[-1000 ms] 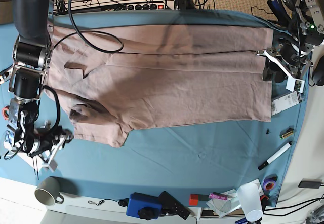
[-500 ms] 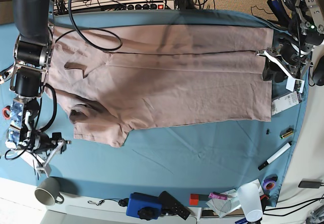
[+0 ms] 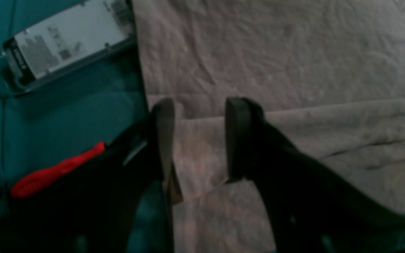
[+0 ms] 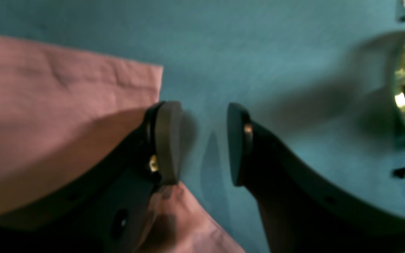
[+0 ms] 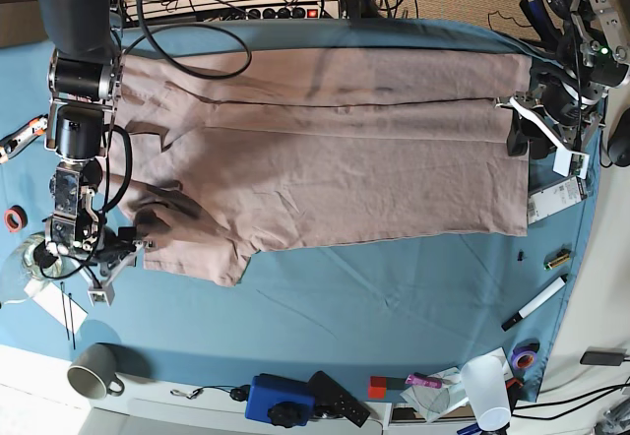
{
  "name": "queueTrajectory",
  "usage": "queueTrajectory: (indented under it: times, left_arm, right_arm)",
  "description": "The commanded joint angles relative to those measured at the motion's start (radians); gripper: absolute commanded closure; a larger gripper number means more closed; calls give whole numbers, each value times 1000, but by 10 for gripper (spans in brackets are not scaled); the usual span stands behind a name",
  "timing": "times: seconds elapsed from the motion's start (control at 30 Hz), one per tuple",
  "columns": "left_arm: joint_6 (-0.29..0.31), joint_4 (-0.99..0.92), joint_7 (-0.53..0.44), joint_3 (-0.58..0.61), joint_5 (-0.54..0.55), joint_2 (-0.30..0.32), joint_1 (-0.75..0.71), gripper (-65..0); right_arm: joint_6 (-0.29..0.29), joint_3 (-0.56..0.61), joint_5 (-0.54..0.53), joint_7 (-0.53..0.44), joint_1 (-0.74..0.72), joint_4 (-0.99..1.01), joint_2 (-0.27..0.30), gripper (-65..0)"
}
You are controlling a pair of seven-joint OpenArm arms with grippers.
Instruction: Fold the T-shirt properly
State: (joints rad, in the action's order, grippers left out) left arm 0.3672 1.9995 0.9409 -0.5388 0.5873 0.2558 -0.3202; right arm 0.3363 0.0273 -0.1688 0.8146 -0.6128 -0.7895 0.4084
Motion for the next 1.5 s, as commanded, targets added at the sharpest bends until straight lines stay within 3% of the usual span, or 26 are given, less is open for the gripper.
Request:
queueTrajectory:
  times: [0.0,0.1,0.33,0.6,0.73,0.97,1.13,1.23,1.47]
  left_arm:
    - [0,15,-22,-7,11,13,5,-230]
    - [0,15,-22,-7,16,13,5,-230]
    - [0,15,-22,-7,18,13,4,-230]
    - [0,15,-29,-7,18,13,7,-230]
    - [0,15,-106,-6,-2,13,10,-230]
    - [0,-37,-119,2,-90,34,151,-284]
    - [0,-235,-119,115,-102,95,285,-284]
    - [0,-357,-119,203,-163,124,389,-284]
    - [-12,-544,-119,322,-277,132,549,-284]
  right_arm:
    - [-2,-3,-5,-31,-35,15,15,-216]
    - [43,-3,-6,-68,-35,100,3,-216]
    - [153,-3,-48,-30,-41,133,-63,-216]
    - [172,-3,-104,65,-47,133,-112,-216]
    - [172,-3,-103,67,-47,133,-111,-216]
    - [171,-3,-104,103,-47,133,-112,-216]
    - [172,-3,-103,117,-47,133,-112,-216]
    - [171,-3,-104,117,-47,133,-112,-216]
    - [172,-3,-103,132,-47,133,-111,-216]
